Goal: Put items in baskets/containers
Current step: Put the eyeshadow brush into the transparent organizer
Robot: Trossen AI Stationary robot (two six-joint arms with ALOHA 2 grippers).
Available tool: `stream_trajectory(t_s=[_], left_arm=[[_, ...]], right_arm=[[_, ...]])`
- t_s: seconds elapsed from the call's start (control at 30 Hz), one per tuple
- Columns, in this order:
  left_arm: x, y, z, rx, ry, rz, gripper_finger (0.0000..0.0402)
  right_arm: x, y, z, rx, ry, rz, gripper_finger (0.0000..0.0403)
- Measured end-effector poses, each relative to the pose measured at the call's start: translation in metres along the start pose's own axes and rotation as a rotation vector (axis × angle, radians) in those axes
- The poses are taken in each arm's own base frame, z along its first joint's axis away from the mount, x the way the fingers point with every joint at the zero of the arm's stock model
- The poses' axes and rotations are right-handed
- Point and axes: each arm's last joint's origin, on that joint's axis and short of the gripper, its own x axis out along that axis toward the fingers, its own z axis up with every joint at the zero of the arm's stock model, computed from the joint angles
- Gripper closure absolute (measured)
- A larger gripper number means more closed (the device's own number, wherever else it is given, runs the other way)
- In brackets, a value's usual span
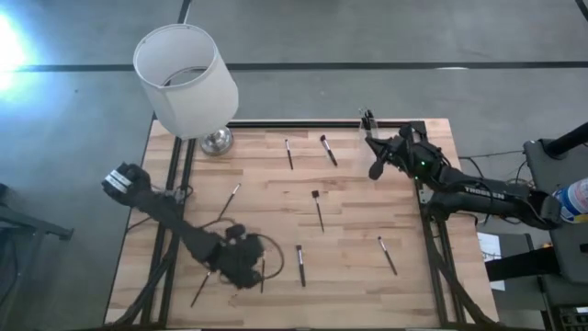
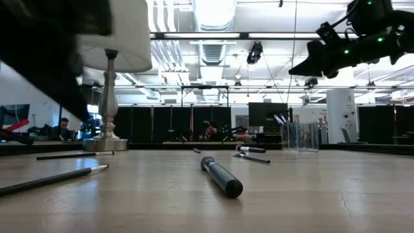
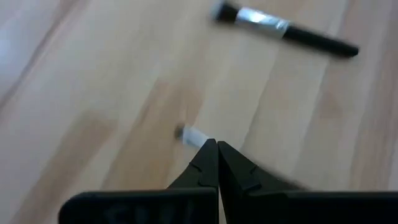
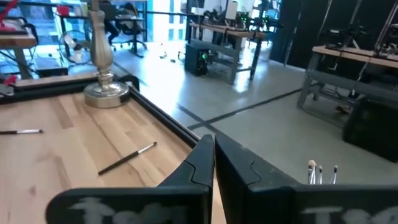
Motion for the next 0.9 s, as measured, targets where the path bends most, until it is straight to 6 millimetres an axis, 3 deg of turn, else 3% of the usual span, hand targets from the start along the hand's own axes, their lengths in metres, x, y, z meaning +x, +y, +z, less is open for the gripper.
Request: stream_trajectory(t_s=[0.13, 0.33, 0.53, 0.9], left_arm=[[-0.020, -0.001, -0.021, -0.212, 0.072, 0.115, 0.0394], [-0.029, 0.001, -0.050, -0.436, 0.227, 0.180, 0.0348], [-0.036, 0.001, -0.064, -0.510, 0.275, 0.217, 0.0318], [-0.032, 0.016, -0.094, -0.580, 0.312, 0.300, 0.0317]], right_arm=[[-0.005, 0.000, -0.005, 0.002, -0.006, 0.002, 0.0394], [-0.007, 0.000, -0.012, 0.000, 0.005, 0.002, 0.0394], [-0.007, 0.000, -0.013, 0.003, 0.011, 0.002, 0.0394], [-0.007, 0.000, -0.014, 0.005, 0.015, 0.004, 0.0394]])
